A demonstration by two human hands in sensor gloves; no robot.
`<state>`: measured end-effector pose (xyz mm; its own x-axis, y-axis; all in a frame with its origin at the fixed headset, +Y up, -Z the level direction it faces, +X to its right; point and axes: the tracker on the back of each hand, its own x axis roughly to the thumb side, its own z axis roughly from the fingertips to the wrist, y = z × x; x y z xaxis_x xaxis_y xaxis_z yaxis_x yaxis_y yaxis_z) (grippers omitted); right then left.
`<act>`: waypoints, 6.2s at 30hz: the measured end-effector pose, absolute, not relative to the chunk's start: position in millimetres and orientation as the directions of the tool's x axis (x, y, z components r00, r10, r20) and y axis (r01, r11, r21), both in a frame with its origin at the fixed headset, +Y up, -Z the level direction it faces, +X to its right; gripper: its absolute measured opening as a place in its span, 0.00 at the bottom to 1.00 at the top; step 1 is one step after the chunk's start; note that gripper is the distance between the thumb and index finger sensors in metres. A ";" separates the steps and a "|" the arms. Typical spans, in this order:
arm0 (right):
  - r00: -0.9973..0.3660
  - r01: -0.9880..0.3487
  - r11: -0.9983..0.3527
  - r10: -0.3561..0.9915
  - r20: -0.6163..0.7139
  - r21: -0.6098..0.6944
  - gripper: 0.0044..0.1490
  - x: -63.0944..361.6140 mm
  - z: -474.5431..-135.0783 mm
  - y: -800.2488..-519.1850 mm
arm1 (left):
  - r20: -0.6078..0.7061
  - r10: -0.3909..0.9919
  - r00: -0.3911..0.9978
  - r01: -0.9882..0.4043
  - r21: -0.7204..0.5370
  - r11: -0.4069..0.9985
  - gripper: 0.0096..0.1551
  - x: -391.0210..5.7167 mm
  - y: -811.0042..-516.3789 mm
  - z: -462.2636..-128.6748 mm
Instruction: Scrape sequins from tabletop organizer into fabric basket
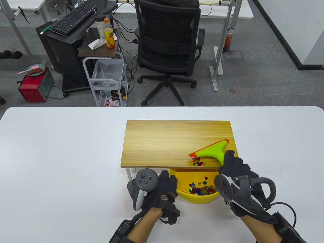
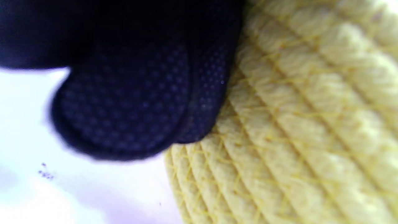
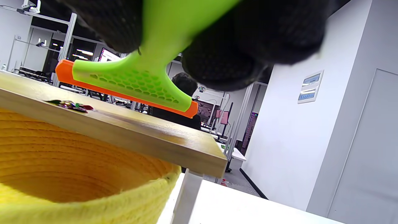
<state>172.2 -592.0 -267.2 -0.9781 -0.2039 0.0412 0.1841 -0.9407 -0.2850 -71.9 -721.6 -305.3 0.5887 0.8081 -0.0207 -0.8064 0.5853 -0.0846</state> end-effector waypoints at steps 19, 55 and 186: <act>-0.967 0.186 -0.944 -0.225 0.121 -0.273 0.39 192.6 -216.4 -604.8 | -0.011 0.805 0.593 -0.803 -0.089 0.590 0.32 -71.5 -721.0 -304.6; -0.996 0.020 -0.904 -0.054 0.067 -0.426 0.40 229.4 -267.7 -627.5 | 0.161 0.724 0.670 -0.667 -0.298 0.683 0.31 -142.9 -668.6 -250.1; -0.970 -0.134 -0.912 0.201 -0.136 -0.389 0.42 301.2 -261.5 -646.0 | 0.723 0.158 0.672 -0.375 0.149 0.915 0.44 -107.4 -700.6 -257.4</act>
